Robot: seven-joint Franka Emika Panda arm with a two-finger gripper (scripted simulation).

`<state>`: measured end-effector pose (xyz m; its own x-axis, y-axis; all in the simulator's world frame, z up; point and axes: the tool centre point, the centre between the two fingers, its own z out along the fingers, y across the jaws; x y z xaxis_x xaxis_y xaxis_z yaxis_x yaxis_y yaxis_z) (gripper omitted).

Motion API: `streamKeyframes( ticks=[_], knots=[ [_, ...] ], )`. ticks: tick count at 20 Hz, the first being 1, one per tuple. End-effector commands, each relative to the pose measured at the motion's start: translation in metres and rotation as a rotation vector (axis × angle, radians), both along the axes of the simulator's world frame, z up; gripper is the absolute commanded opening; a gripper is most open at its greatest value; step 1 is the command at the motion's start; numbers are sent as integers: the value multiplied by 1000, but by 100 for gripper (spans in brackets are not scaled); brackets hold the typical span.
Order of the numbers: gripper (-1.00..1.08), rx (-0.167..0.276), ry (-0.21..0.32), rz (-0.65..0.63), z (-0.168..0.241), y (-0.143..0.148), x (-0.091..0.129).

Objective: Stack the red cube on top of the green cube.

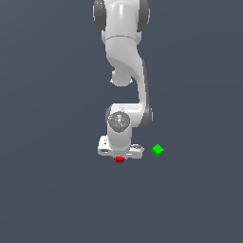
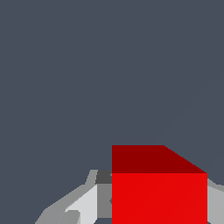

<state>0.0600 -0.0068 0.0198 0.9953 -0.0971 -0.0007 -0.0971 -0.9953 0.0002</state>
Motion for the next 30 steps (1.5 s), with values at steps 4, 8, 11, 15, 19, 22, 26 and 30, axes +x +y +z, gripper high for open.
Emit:
streamKeyframes(
  ticks=[4,8,11,15,19,22,26,30],
  knots=[
    [-100,0,0,0,1,0,0],
    [-100,0,0,0,11,0,-1],
    [-100,0,0,0,25,0,-1],
    [-100,0,0,0,54,0,-1],
    [-100,0,-1,0,80,0,-2],
    [-100,0,-1,0,93,0,-1],
    [-100,0,-1,0,100,0,0],
    [-100,0,-2,0,98,2,0]
  ],
)
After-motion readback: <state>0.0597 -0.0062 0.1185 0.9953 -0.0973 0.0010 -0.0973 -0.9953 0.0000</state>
